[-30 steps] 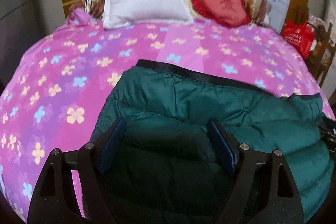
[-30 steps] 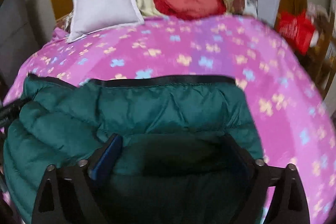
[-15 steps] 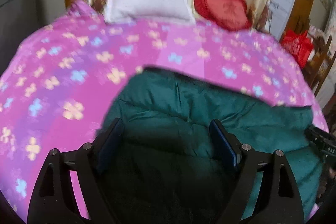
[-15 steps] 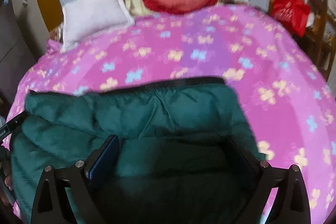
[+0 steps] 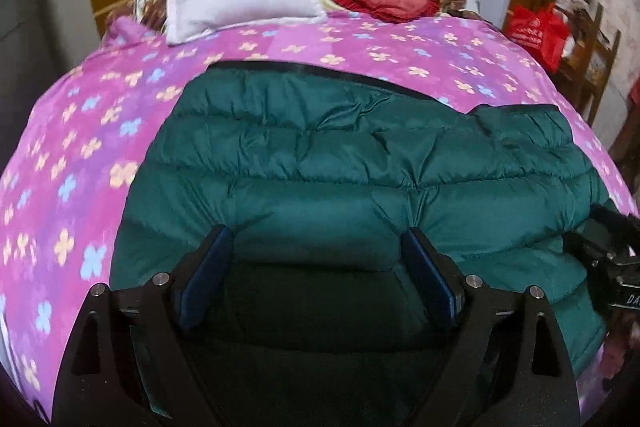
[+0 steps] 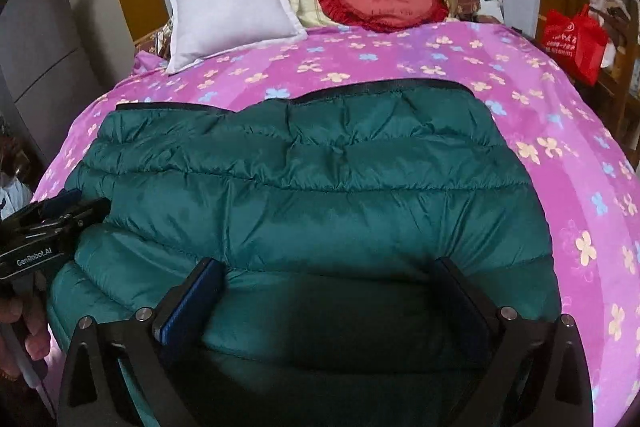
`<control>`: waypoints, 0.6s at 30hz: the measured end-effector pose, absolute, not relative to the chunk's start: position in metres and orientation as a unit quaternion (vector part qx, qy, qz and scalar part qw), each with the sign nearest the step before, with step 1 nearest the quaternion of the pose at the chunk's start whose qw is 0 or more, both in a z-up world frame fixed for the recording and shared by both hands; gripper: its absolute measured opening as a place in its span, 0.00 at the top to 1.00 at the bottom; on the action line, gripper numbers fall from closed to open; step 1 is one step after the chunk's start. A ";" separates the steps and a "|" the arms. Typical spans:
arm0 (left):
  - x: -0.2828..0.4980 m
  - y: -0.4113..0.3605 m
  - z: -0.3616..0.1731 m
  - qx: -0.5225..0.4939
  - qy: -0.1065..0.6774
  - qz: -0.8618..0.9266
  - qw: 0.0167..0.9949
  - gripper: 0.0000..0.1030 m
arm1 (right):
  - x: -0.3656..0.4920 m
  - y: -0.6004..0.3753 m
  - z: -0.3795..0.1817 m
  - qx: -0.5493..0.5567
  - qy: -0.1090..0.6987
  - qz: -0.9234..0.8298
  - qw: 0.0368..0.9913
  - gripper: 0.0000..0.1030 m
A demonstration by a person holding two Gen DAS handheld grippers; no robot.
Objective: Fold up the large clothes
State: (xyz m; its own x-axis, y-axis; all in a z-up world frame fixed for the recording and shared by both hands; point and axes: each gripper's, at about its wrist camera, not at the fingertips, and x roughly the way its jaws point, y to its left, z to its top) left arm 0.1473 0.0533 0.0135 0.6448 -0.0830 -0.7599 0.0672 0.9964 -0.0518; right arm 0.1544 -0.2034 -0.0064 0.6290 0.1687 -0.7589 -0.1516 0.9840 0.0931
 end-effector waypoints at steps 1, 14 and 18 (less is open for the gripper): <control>0.144 0.053 0.012 -0.011 0.419 -0.042 0.907 0.15 | 0.153 -0.204 -0.006 0.009 0.420 0.091 0.903 0.00; 0.152 0.170 0.005 -0.126 0.441 -0.046 0.887 0.14 | 0.151 -0.289 0.001 0.056 0.397 0.028 0.916 0.00; 0.163 0.170 -0.005 -0.134 0.450 -0.056 0.881 0.09 | 0.163 -0.295 -0.012 0.060 0.423 0.027 0.904 0.00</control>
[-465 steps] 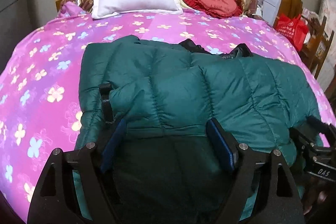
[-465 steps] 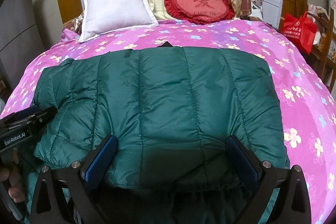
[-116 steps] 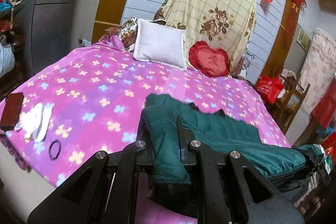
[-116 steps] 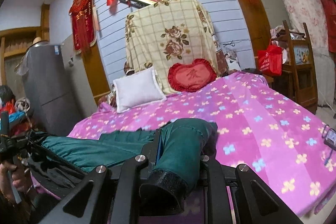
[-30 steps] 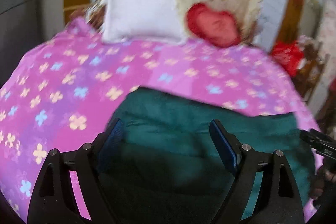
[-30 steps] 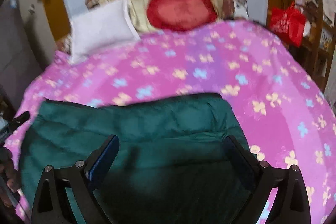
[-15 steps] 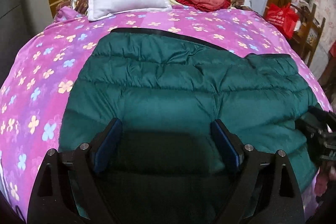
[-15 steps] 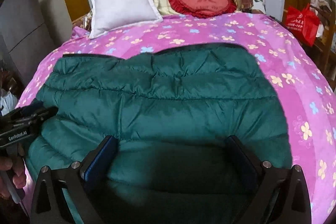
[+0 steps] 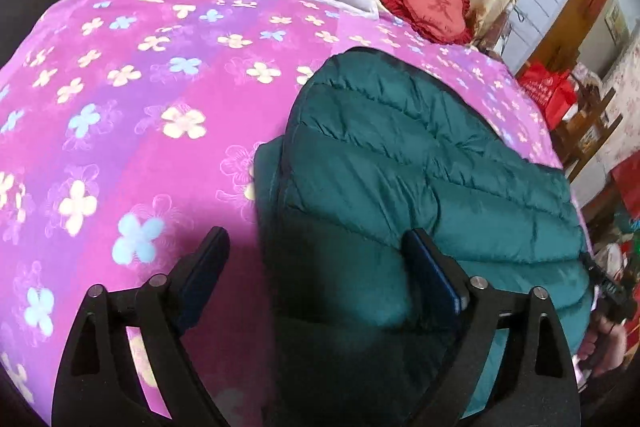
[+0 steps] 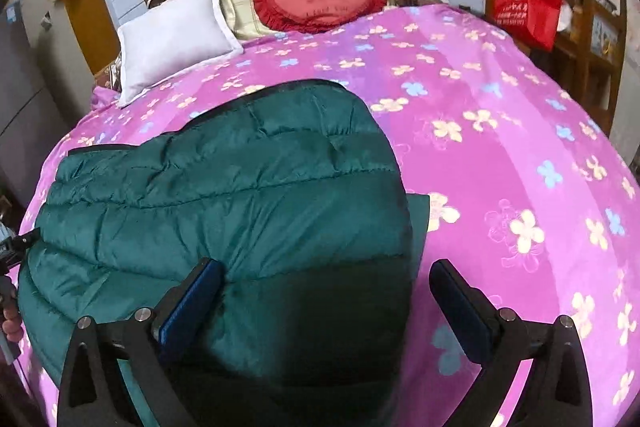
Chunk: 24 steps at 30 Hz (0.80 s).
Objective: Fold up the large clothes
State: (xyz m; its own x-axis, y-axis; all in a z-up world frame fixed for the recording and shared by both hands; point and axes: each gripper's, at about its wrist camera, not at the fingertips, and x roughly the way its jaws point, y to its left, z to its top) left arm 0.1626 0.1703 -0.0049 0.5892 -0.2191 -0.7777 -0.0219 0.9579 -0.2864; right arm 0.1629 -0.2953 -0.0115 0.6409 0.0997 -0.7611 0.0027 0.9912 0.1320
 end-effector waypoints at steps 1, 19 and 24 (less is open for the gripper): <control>0.164 0.171 -0.006 -0.129 0.451 -0.059 0.881 0.08 | 0.163 -0.298 -0.013 0.059 0.424 0.024 0.903 0.00; 0.201 0.188 -0.033 -0.164 0.468 -0.179 0.850 0.00 | 0.167 -0.343 -0.032 0.194 0.431 0.118 0.873 0.00; 0.203 0.184 -0.032 -0.182 0.460 -0.203 0.845 0.18 | 0.171 -0.337 -0.026 0.192 0.416 0.168 0.873 0.00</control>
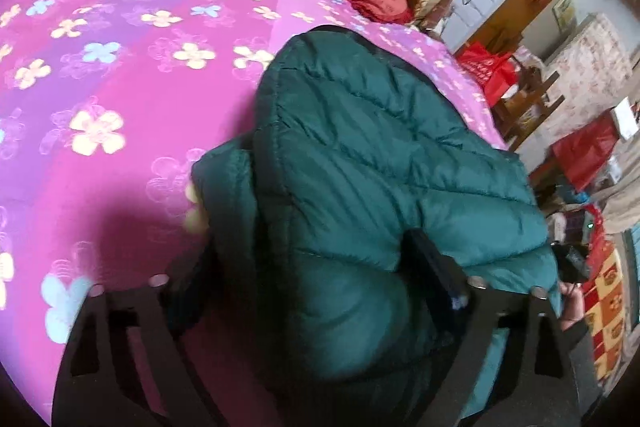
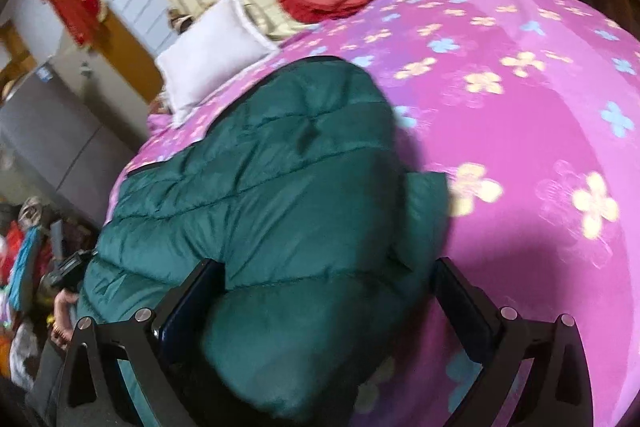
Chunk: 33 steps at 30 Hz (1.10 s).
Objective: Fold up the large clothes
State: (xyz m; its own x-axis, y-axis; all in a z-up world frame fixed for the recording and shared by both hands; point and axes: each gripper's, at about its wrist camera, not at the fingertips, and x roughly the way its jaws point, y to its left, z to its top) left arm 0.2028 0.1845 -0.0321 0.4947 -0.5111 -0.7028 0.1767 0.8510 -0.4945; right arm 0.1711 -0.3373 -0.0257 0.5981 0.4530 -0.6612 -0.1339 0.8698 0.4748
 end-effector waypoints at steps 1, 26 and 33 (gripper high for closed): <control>0.203 0.184 -0.032 -0.184 0.459 -0.207 0.844 0.21 | 0.172 -0.336 -0.023 0.191 0.412 0.179 0.873 0.00; 0.165 0.158 0.009 -0.143 0.380 -0.102 0.908 0.76 | 0.168 -0.324 0.011 0.184 0.337 0.200 0.901 0.66; 0.155 0.161 0.034 -0.158 0.354 -0.108 0.916 0.76 | 0.155 -0.319 0.039 0.172 0.304 0.185 0.919 0.69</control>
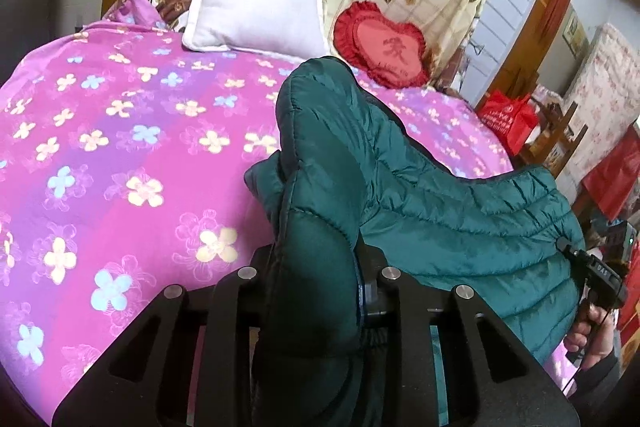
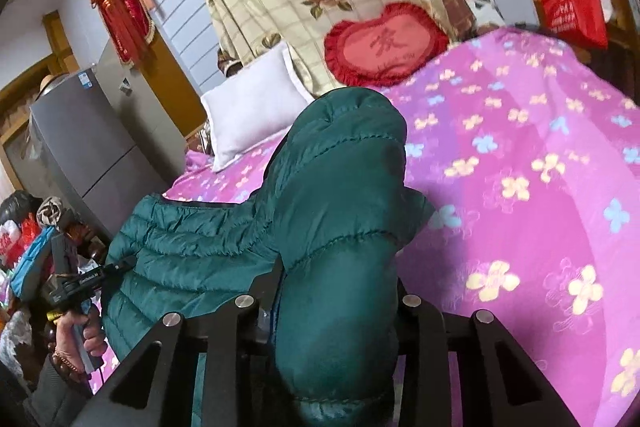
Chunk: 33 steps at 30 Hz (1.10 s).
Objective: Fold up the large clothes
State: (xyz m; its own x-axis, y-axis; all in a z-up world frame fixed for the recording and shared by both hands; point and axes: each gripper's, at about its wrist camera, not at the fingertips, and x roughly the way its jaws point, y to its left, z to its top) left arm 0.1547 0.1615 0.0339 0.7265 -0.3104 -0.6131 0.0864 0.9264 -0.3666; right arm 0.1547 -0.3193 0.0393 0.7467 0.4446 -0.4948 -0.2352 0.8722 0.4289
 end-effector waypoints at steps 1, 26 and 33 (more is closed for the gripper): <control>0.153 0.162 0.036 -0.161 0.352 -0.108 0.916 0.76 | 0.152 -0.318 0.045 0.170 0.300 0.184 0.920 0.69; 0.040 0.153 0.027 -0.140 0.399 -0.097 0.901 0.70 | 0.055 -0.322 0.028 0.171 0.340 0.204 0.902 0.64; 0.040 0.178 0.021 -0.198 0.416 -0.075 0.884 0.46 | 0.067 -0.371 -0.003 0.337 0.387 0.172 0.841 0.49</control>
